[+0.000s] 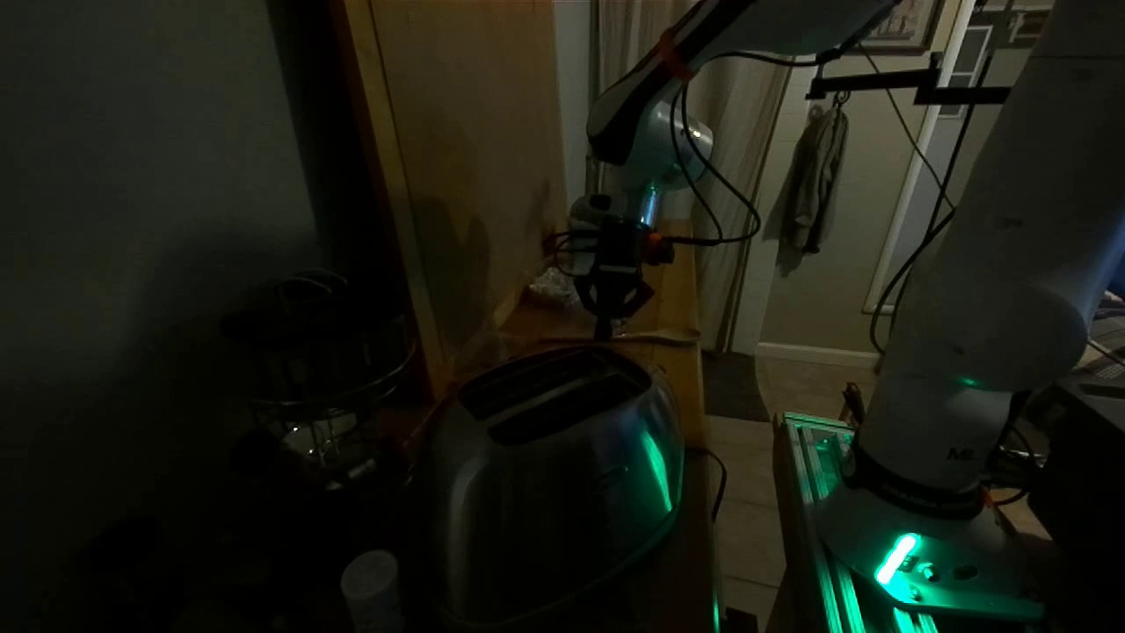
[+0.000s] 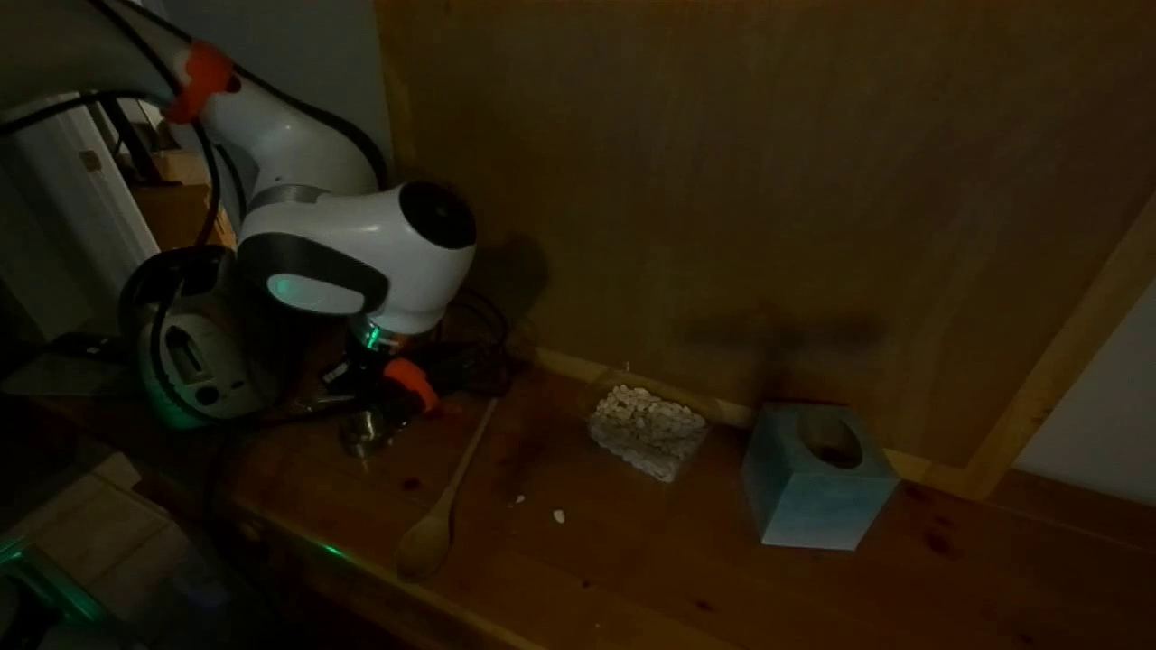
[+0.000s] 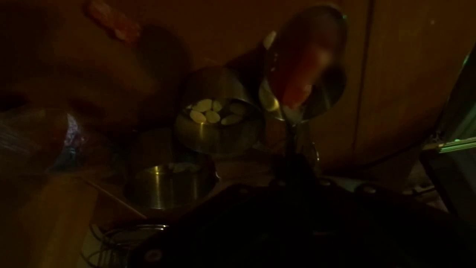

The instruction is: Put the orange objects on the silver spoon then use the spoon to place the objects in the small measuring cup.

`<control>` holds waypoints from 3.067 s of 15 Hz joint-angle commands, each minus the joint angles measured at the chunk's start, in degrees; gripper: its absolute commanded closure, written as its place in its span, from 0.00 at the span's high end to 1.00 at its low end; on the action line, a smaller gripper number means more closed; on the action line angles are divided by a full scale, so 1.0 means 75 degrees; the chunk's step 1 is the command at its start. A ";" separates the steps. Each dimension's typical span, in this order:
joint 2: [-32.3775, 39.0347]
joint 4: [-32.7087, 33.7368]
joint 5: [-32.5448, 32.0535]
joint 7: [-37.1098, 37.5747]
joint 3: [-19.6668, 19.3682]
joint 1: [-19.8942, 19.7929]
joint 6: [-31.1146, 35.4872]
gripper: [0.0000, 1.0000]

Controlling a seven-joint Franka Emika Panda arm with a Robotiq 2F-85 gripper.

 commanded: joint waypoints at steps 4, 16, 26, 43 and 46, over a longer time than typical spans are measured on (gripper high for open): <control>-0.0110 -0.0081 0.0507 -0.0233 -0.0287 0.0069 -0.1230 0.04; 0.0317 -0.0103 0.1205 -0.1165 -0.0353 0.0032 -0.1886 0.04; 0.0953 0.0088 0.2033 -0.2107 -0.0346 -0.0104 -0.2223 0.05; 0.1892 0.0714 0.2640 -0.2448 -0.0460 -0.0504 -0.2952 0.04; 0.2084 0.0826 0.2726 -0.2410 -0.0458 -0.0602 -0.3308 0.04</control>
